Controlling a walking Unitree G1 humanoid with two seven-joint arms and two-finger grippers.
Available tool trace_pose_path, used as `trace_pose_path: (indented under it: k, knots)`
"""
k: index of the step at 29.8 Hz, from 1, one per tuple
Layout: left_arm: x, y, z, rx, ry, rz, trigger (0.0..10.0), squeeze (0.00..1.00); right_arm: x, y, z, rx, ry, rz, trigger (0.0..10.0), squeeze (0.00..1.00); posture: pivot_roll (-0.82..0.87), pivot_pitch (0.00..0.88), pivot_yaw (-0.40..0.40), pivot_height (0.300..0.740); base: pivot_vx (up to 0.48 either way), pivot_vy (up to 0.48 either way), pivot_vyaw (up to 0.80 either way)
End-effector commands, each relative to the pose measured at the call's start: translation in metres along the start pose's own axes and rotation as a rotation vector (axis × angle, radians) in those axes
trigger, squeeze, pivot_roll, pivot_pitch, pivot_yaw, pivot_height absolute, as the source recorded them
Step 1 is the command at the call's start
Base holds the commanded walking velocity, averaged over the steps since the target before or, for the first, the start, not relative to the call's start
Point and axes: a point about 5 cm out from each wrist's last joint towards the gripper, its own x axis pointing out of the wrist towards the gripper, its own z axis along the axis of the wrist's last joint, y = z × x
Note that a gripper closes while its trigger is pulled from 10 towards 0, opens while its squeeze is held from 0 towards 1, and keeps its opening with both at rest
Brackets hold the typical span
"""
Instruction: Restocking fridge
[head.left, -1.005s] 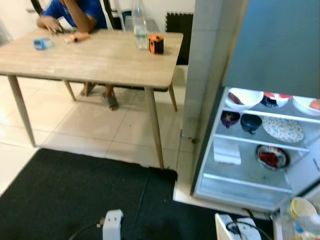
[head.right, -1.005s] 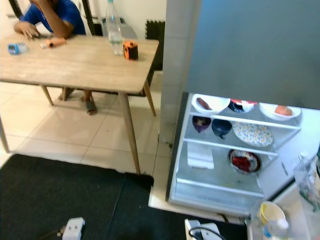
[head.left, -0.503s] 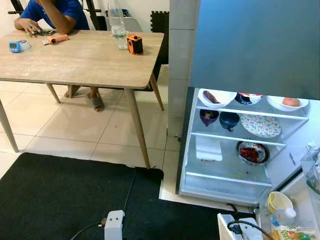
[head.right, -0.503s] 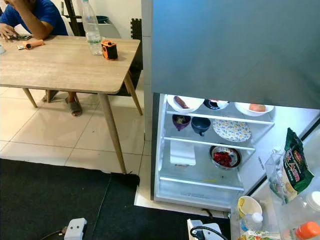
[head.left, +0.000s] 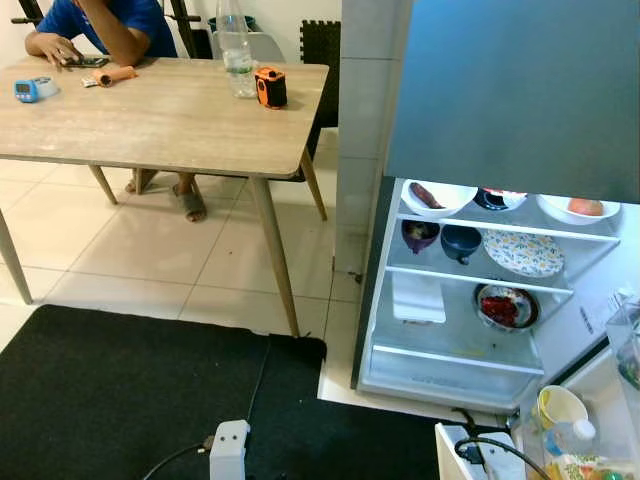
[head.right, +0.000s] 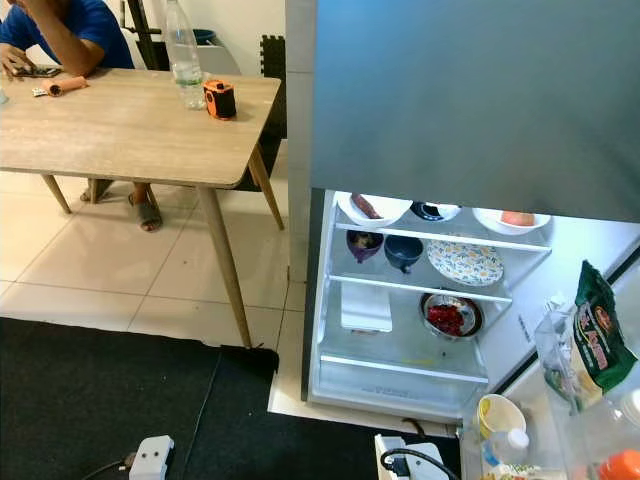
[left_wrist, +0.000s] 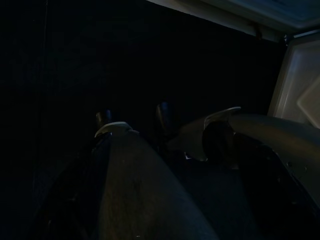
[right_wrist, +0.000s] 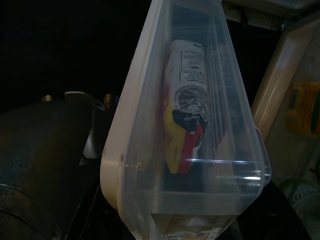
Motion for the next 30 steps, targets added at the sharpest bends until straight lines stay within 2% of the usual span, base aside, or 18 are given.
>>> trace_pose_path:
  k: [1, 23, 26, 30]
  knots:
    - [-0.0003, 0.0004, -0.0005, 0.002, -0.001, -0.002, 10.0, 0.0, 0.0003, -0.0014, 0.0028, 0.006, -0.009, -0.007, 10.0, 0.0, -0.08, 0.071, -0.027, 0.74, 0.315, 0.0, 0.0]
    - [0.0, -0.0027, -0.0059, 0.002, 0.01, -0.011, 10.0, 0.0, -0.0008, -0.0021, -0.0023, 0.022, 0.0, -0.015, 10.0, 0.0, -0.08, 0.083, -0.024, 0.74, 0.328, 0.0, 0.0]
    - [0.0002, -0.0022, -0.0046, -0.014, 0.004, 0.0, 10.0, 0.0, -0.0007, -0.0018, -0.0017, 0.024, -0.002, -0.016, 10.0, 0.0, -0.08, 0.083, -0.021, 0.74, 0.0, 0.0, 0.0]
    - [0.0006, -0.004, -0.0052, 0.017, 0.02, -0.024, 10.0, 0.0, -0.0001, -0.0011, 0.0006, 0.03, -0.01, -0.014, 10.0, 0.0, -0.08, 0.083, -0.022, 0.74, 0.0, 0.0, 0.0]
